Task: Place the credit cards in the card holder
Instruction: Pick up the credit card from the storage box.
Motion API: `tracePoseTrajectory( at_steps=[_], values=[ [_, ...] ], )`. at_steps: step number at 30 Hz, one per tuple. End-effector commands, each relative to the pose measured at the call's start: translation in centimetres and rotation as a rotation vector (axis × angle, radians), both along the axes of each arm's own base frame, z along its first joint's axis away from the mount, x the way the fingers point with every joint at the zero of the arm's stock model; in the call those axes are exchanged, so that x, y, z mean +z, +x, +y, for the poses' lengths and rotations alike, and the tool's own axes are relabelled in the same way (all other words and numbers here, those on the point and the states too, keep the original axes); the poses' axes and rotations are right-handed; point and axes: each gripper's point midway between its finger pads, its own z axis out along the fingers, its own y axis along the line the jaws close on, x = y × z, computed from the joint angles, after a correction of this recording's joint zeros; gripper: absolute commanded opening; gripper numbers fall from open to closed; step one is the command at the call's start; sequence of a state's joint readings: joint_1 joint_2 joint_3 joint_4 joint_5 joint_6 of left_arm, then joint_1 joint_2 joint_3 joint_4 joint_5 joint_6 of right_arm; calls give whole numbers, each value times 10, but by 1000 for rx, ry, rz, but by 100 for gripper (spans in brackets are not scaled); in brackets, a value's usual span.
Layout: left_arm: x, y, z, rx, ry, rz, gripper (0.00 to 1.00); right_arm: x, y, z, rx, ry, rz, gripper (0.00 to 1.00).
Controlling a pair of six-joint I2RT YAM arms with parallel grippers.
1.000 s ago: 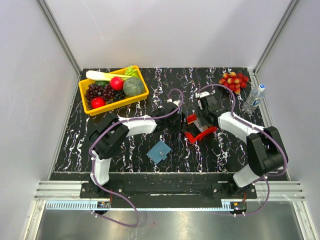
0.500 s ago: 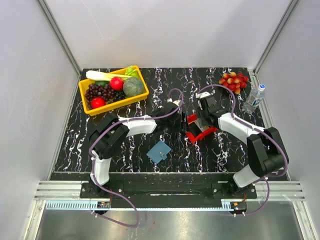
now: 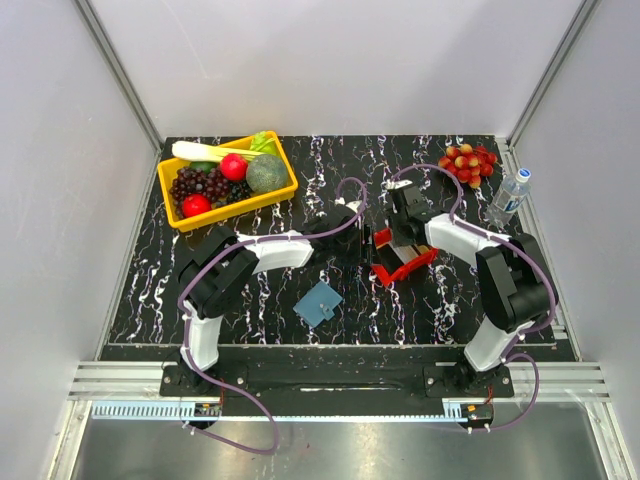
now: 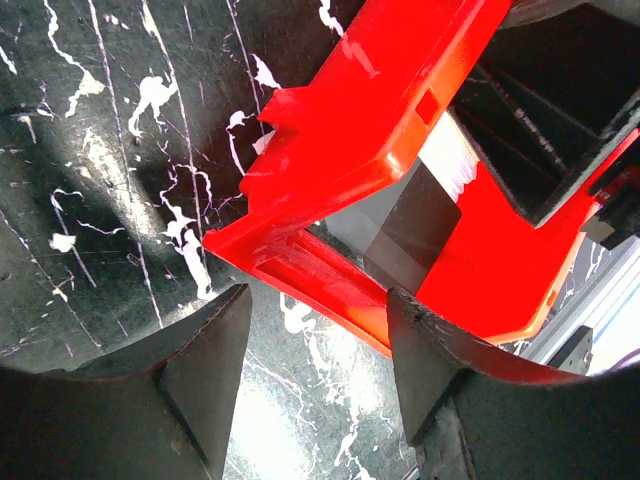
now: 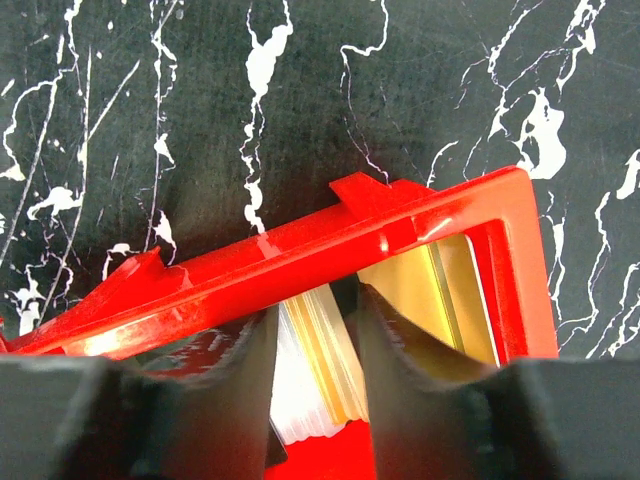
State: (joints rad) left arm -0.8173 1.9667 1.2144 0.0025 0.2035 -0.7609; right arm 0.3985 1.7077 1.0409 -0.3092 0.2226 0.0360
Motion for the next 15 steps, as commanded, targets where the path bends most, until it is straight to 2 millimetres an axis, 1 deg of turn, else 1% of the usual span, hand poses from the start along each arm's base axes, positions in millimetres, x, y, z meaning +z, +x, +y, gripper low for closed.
tracePoseTrajectory(
  at_steps=[1, 2, 5, 6, 7, 8, 9, 12, 15],
  values=[
    [19, 3, -5, -12, -51, -34, 60, -5, -5, 18, 22, 78, 41, 35],
    [18, 2, -5, -12, -49, -33, 60, -3, -6, 20, 28, 92, 43, 29],
    [17, 4, -5, -13, -50, -32, 60, -2, -11, 24, 42, 128, 55, 19],
    [18, 4, -6, -14, -52, -32, 60, -1, -12, 24, 39, 140, 55, 13],
    [17, 3, -6, -17, -51, -30, 60, 0, -14, 26, 44, 154, 59, 9],
    [17, 3, -7, -18, -50, -30, 60, 1, -15, 26, 45, 172, 63, 7],
    [16, 3, -6, -17, -49, -28, 60, 3, -16, 28, 52, 194, 67, 0],
    [15, 3, -5, -16, -44, -28, 60, 13, -19, 36, 75, 261, 66, 0],
    [15, 2, -4, -14, -43, -27, 60, 26, -17, 38, 83, 289, 39, 0]
  ],
)
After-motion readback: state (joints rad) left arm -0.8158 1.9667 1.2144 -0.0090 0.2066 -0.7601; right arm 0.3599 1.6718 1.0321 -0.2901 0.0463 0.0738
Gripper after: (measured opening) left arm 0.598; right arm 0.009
